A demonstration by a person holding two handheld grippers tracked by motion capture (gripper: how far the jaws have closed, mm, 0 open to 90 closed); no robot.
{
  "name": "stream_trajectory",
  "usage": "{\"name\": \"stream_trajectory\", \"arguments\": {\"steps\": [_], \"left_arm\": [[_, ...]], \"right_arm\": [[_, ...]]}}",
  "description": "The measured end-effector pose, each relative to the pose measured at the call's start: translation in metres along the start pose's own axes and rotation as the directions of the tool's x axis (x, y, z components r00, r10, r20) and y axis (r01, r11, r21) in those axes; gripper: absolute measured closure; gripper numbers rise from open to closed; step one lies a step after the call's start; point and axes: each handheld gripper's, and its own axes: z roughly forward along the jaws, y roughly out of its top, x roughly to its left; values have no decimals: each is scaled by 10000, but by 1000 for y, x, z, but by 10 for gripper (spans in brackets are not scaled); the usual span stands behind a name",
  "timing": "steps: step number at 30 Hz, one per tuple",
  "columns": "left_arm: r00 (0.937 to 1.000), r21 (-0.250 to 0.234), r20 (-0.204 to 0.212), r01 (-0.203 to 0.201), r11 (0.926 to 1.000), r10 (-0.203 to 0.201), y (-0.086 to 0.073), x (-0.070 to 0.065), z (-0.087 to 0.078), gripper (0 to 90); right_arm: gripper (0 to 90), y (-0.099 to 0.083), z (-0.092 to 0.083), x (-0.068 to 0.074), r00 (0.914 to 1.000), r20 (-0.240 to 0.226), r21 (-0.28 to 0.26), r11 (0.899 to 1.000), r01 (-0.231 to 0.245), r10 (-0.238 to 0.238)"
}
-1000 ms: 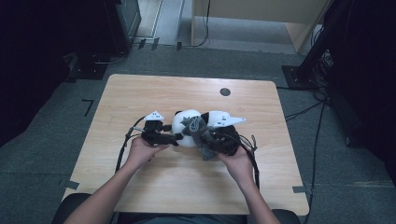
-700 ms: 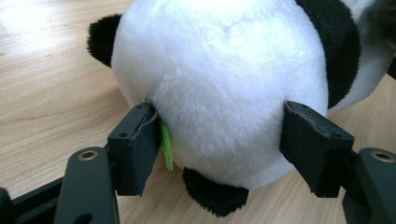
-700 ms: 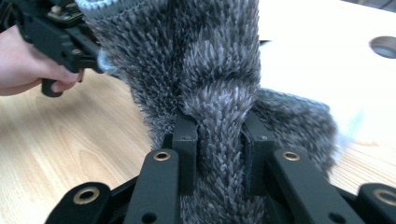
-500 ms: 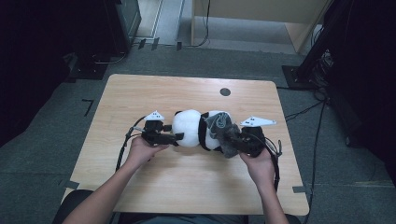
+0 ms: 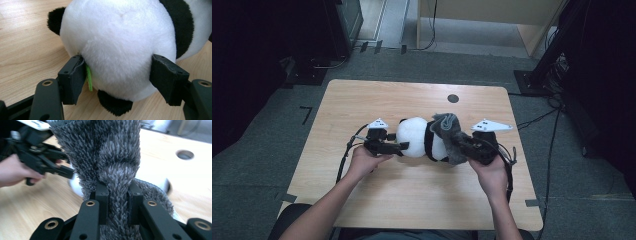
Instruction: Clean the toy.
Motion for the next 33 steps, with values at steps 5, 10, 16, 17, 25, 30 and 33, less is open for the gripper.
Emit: {"name": "stream_trajectory", "arguments": {"steps": [5,10,16,17,25,30,33], "left_arm": [[10000,-43,-47,-7,10000,7,-1,-1,0,306],[10000,-59,-65,12,10000,-12,-1,-1,0,306],[9999,-66,-109,18,10000,-19,-2,-1,0,306],[9999,-63,-117,23,10000,-23,-2,-2,0,306],[9999,25,-104,-46,10000,46,-2,-1,-1,301],[9999,30,-83,-84,10000,85,-2,-1,0,301],[9998,72,-101,-146,9999,147,-1,-1,0,301]], "right_arm": [[765,13,27,25,9940,-911,172,9979,622,-604],[765,18,60,46,9816,-1664,502,9934,1028,-932],[764,9,93,44,9749,-2178,1141,9908,725,-462],[765,6,97,43,9755,-2163,1263,9897,680,-394],[763,-9,103,37,9790,-1991,1713,9821,786,-436],[762,-12,91,31,9842,-1707,1767,9813,768,-463],[762,-15,83,27,9872,-1545,1760,9822,662,-389]]}}
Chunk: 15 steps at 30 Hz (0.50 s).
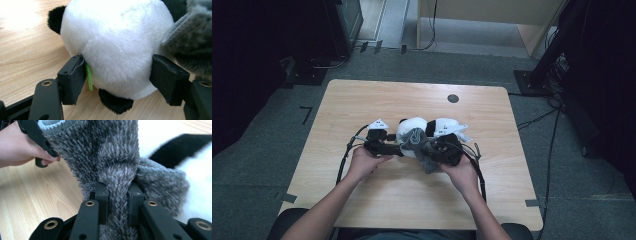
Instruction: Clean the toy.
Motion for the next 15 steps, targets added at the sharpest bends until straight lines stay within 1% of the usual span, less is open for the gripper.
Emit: {"name": "stream_trajectory", "arguments": {"steps": [4,8,12,15], "left_arm": [[10000,25,9,-93,10000,93,1,0,2,301],[10000,39,29,-76,10000,76,3,1,3,301],[10000,34,68,-32,10000,31,3,1,4,301],[10000,42,84,-15,10000,15,4,1,4,301]], "right_arm": [[759,-6,-14,-5,9995,272,-115,9998,-131,134],[758,-13,-33,-13,9975,428,-383,9978,-545,561],[755,-20,-53,-23,9922,760,-721,9930,-936,990],[754,-26,-68,-35,9852,1041,-1016,9869,-1255,1360]]}}
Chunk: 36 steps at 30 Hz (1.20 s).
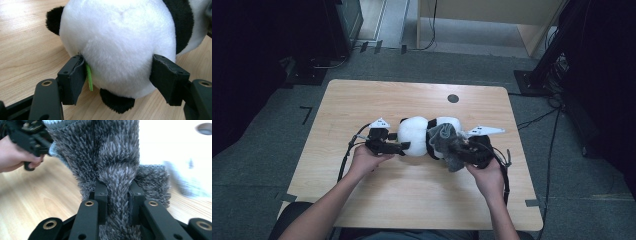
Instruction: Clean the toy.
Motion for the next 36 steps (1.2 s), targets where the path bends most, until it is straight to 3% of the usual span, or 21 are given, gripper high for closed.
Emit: {"name": "stream_trajectory", "arguments": {"steps": [3,9,13,19,25,31,36], "left_arm": [[10000,-1,2,10,10000,-10,0,0,0,302],[9997,39,122,198,9998,-198,0,0,0,344],[9997,45,141,213,9998,-213,0,0,0,388],[9995,-13,149,276,9996,-276,0,0,1,474],[9995,32,124,276,9996,-276,2,-3,0,583],[9995,-45,102,295,9996,-295,3,-4,-1,659],[9995,-57,87,312,9995,-311,4,-4,-2,674]], "right_arm": [[754,-4,-9,-17,9983,255,-134,9986,-512,515],[757,-11,-15,-39,9915,768,-198,9944,-1040,1053],[759,-8,-24,-39,9907,836,-522,9933,-1029,1070],[760,7,-32,-18,9972,550,-1005,9939,-451,509],[760,19,-15,14,9995,-238,-996,9949,185,-209],[763,21,19,42,9915,-1003,-473,9958,786,-830],[769,12,57,64,9743,-2020,102,9945,1043,-1001]]}}
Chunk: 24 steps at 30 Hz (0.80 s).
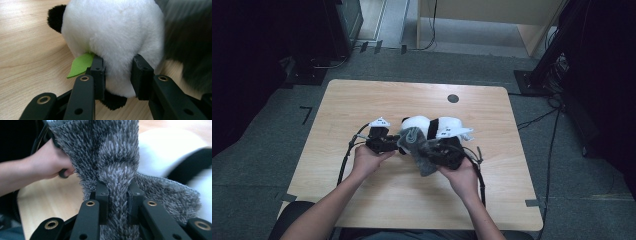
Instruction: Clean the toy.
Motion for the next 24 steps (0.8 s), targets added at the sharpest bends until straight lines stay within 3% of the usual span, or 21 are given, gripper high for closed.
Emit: {"name": "stream_trajectory", "arguments": {"steps": [4,8,13,17,24], "left_arm": [[9999,22,-79,-106,9999,107,0,-1,0,678],[9998,72,-106,-172,9998,173,0,-1,-1,684],[9997,91,-115,-219,9997,220,0,-1,0,686],[9986,149,-212,-477,9987,480,-1,-3,0,687],[9983,245,-154,-559,9981,563,-1,-4,1,701]], "right_arm": [[770,-13,31,-2,9990,-387,651,9977,-211,236],[767,-25,44,-14,9983,564,1416,9899,74,-155],[766,-25,32,-19,9950,958,1365,9905,165,-297],[765,-28,20,-25,9914,1253,1422,9897,185,-366],[764,-34,-9,-33,9870,1605,1291,9914,-196,-13]]}}
